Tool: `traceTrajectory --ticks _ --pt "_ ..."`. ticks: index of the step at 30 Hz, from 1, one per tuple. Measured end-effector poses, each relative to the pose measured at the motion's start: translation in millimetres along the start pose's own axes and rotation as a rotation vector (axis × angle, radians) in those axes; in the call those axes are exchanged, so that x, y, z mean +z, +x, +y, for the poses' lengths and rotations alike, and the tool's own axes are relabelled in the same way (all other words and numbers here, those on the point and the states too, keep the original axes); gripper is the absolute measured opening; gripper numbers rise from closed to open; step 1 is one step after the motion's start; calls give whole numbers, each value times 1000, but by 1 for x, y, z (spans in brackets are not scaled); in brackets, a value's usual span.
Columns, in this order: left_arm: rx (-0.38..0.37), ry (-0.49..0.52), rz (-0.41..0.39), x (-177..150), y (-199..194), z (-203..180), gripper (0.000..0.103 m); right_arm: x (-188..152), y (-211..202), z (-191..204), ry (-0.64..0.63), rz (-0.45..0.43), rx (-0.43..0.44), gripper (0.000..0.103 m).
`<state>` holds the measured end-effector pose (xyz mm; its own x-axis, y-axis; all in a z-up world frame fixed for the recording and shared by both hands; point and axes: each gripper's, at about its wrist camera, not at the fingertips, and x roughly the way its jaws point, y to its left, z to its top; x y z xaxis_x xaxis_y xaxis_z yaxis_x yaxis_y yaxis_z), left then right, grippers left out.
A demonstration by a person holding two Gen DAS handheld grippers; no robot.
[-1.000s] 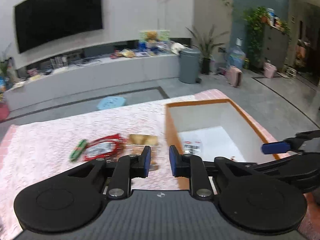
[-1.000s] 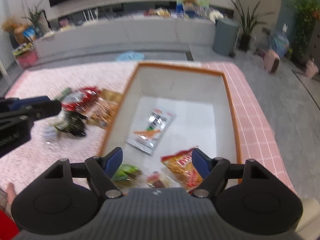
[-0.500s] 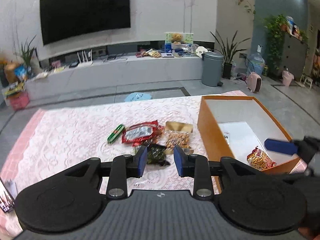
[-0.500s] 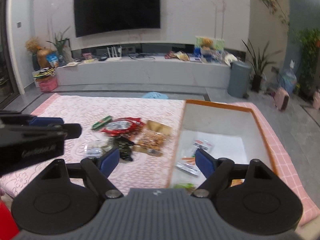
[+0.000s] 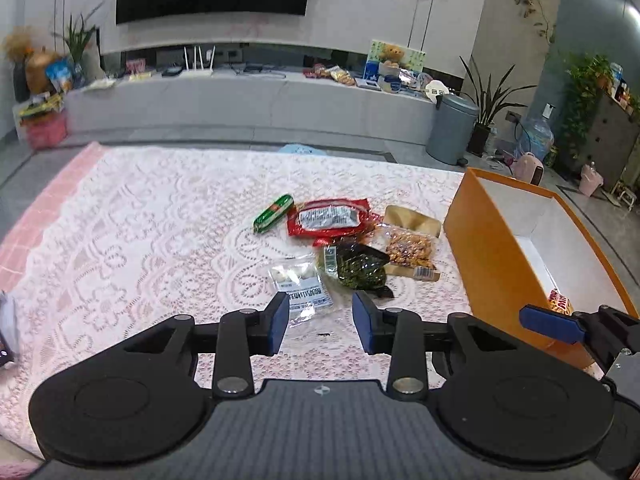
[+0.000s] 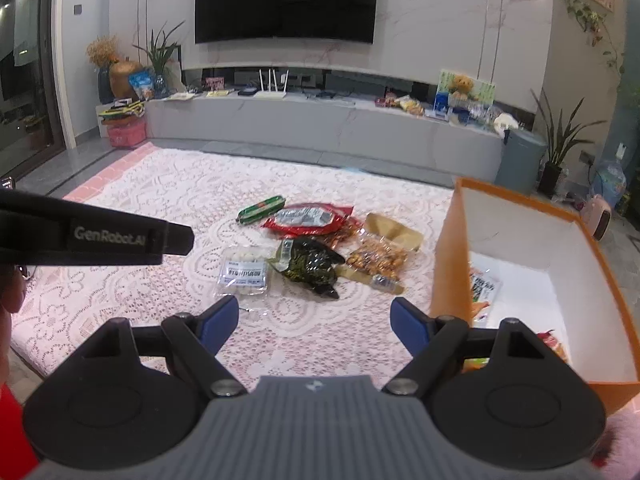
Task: Organize snacks
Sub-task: 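Move the left tool to the quail-egg tray while the right tool approaches the seaweed bag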
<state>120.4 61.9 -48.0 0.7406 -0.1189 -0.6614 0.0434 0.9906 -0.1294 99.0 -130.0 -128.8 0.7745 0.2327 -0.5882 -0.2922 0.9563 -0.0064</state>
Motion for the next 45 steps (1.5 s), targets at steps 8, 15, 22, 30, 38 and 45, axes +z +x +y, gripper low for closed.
traceTrajectory --ticks 8,15,22,30,38,45 --pt "-33 -6 91 4 43 25 47 6 42 -3 7 51 -2 80" --pt "17 -62 153 8 88 36 60 15 88 -18 61 106 11 77" --pt "32 -137 175 12 121 46 60 31 133 -34 176 123 38 77" --pt "44 -194 204 13 136 58 60 31 182 -35 222 168 58 72" --pt "20 -203 226 10 145 57 60 28 207 -38 236 201 66 72" --pt "33 -206 245 11 153 50 63 27 209 -37 197 185 104 50"
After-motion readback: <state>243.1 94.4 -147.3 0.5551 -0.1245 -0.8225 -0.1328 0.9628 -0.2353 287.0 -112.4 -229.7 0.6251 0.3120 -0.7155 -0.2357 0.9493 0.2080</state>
